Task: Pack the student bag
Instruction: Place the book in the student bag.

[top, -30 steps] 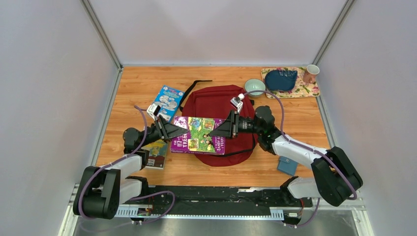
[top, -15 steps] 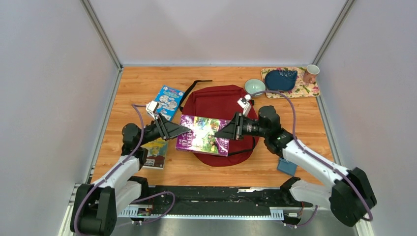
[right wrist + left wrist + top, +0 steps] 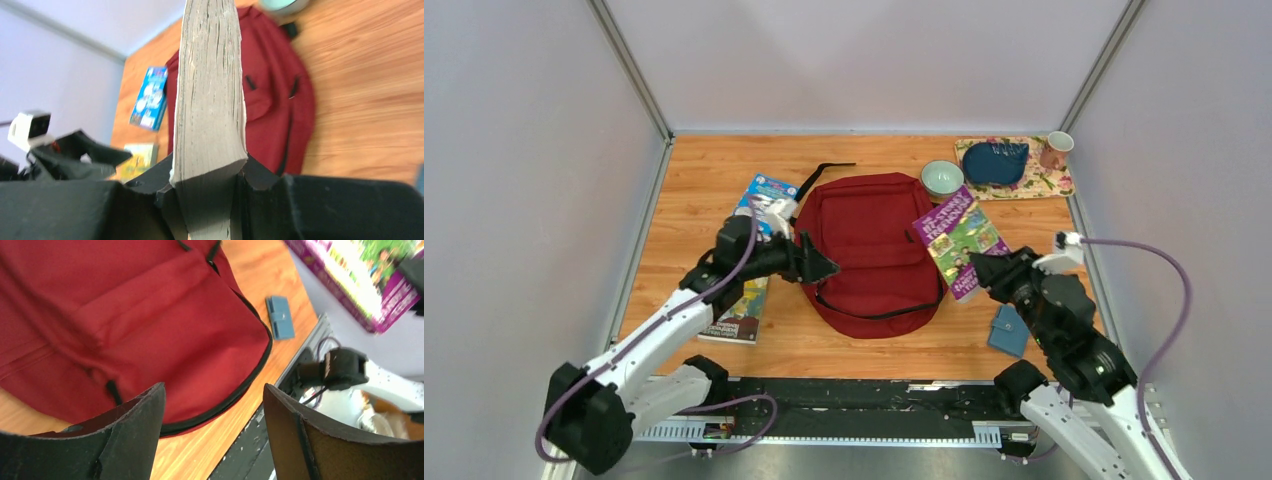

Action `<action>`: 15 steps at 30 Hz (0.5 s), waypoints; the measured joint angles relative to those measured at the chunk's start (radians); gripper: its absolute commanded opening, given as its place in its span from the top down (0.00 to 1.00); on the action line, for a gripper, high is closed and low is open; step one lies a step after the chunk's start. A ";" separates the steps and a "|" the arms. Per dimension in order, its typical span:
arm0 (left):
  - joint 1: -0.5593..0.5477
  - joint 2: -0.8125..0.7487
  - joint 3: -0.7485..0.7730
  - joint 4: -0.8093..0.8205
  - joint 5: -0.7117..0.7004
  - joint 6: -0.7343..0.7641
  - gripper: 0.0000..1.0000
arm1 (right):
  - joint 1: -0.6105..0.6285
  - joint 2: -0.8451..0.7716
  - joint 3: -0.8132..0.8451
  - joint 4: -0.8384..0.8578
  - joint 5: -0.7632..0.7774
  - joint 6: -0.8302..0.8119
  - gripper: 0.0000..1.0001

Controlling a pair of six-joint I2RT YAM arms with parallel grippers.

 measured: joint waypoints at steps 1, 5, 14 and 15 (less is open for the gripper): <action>-0.074 0.042 0.044 -0.030 -0.033 0.040 0.21 | 0.000 -0.044 0.005 -0.035 0.058 0.002 1.00; -0.288 0.199 0.202 -0.093 -0.124 0.187 0.20 | 0.000 -0.133 0.046 -0.173 0.253 0.008 1.00; -0.532 0.532 0.412 -0.150 -0.185 0.460 0.20 | 0.000 -0.215 0.087 -0.361 0.412 0.028 1.00; -0.549 0.560 0.428 -0.163 -0.190 0.484 0.20 | 0.000 -0.223 0.087 -0.373 0.418 0.032 1.00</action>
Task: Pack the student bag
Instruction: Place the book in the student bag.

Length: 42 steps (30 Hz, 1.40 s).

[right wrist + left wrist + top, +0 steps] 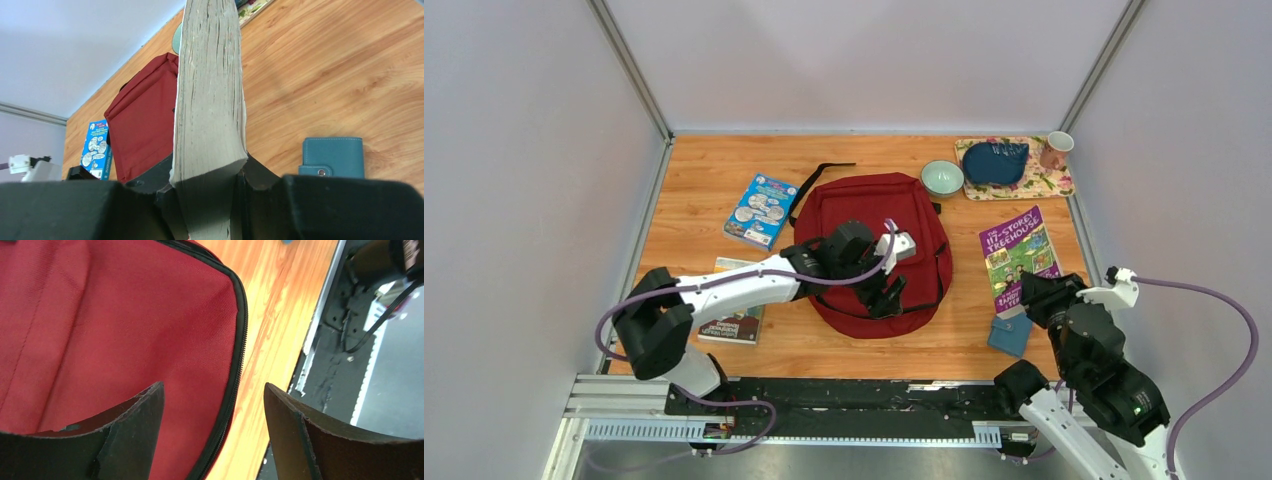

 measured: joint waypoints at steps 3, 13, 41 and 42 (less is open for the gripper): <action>-0.035 0.064 0.033 -0.023 -0.021 0.057 0.20 | 0.000 -0.014 0.000 -0.025 0.011 0.009 1.00; -0.048 0.139 0.048 -0.035 -0.079 0.140 0.24 | 0.000 -0.016 0.000 -0.054 0.013 0.020 1.00; -0.043 0.153 0.052 0.050 -0.002 0.077 0.51 | 0.000 0.021 -0.011 -0.052 -0.034 0.027 1.00; -0.043 0.155 0.052 0.051 -0.001 0.074 0.54 | 0.000 0.022 -0.011 -0.052 -0.035 0.027 1.00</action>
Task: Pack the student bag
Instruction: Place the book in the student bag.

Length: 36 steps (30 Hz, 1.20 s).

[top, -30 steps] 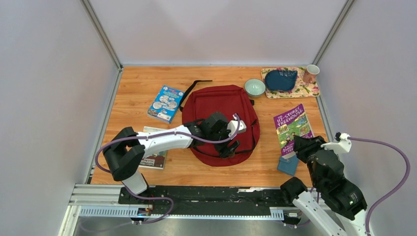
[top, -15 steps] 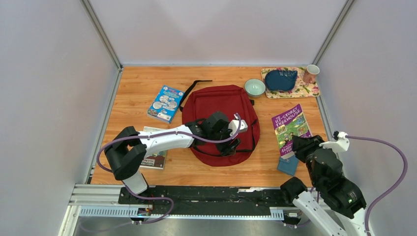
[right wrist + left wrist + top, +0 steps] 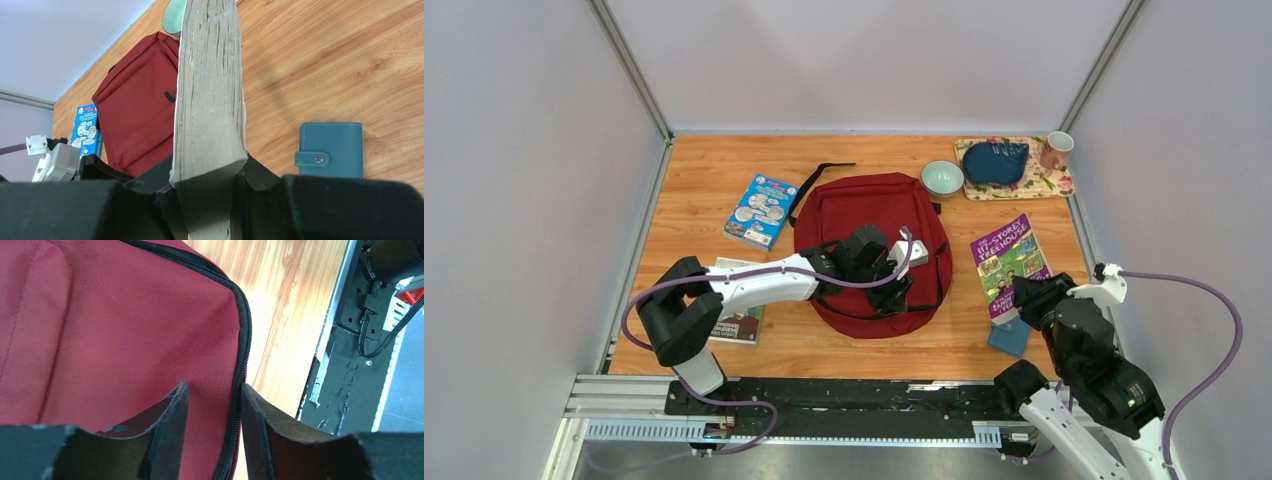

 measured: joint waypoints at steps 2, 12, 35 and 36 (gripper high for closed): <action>0.000 0.006 0.000 0.000 0.006 -0.006 0.59 | 0.000 0.002 0.000 0.000 -0.003 0.000 1.00; 0.000 0.026 0.000 -0.007 0.014 -0.013 1.00 | 0.000 0.004 0.000 0.000 -0.009 0.000 1.00; 0.135 0.008 0.273 -0.099 -0.282 -0.143 1.00 | 0.000 0.040 0.091 -0.033 -0.204 0.078 1.00; 0.132 0.004 0.280 -0.099 -0.307 -0.154 1.00 | 0.000 0.031 0.104 -0.041 -0.205 0.081 1.00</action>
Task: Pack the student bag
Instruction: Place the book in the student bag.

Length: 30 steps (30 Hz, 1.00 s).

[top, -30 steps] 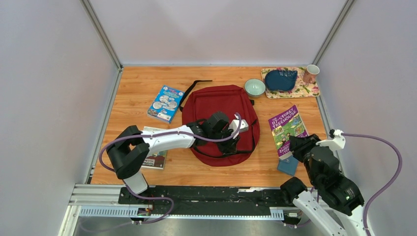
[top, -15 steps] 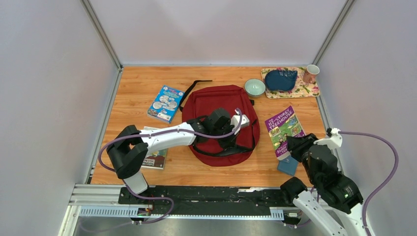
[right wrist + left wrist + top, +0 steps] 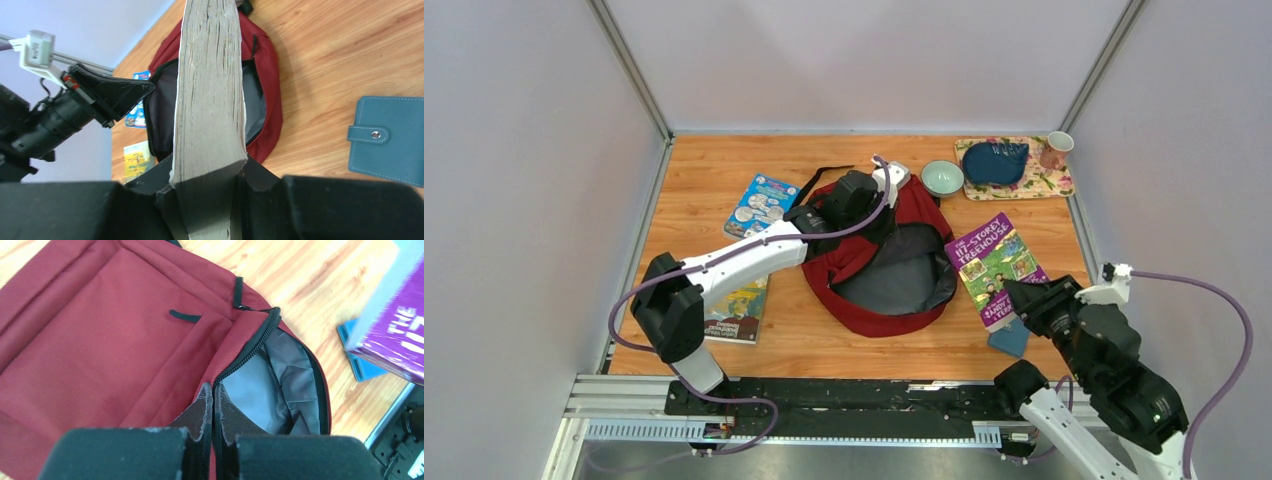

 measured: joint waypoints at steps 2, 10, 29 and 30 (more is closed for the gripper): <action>-0.004 -0.011 0.002 0.003 -0.044 -0.016 1.00 | 0.000 -0.021 0.028 -0.021 -0.007 0.010 1.00; -0.063 -0.106 -0.066 0.129 -0.190 -0.014 1.00 | 0.000 -0.026 0.005 -0.036 -0.153 0.082 1.00; -0.140 -0.157 -0.131 0.278 -0.275 0.028 1.00 | 0.000 0.195 -0.366 0.407 -0.446 0.252 1.00; -0.141 -0.161 -0.134 0.279 -0.275 0.029 1.00 | 0.000 0.220 -0.375 0.436 -0.446 0.258 1.00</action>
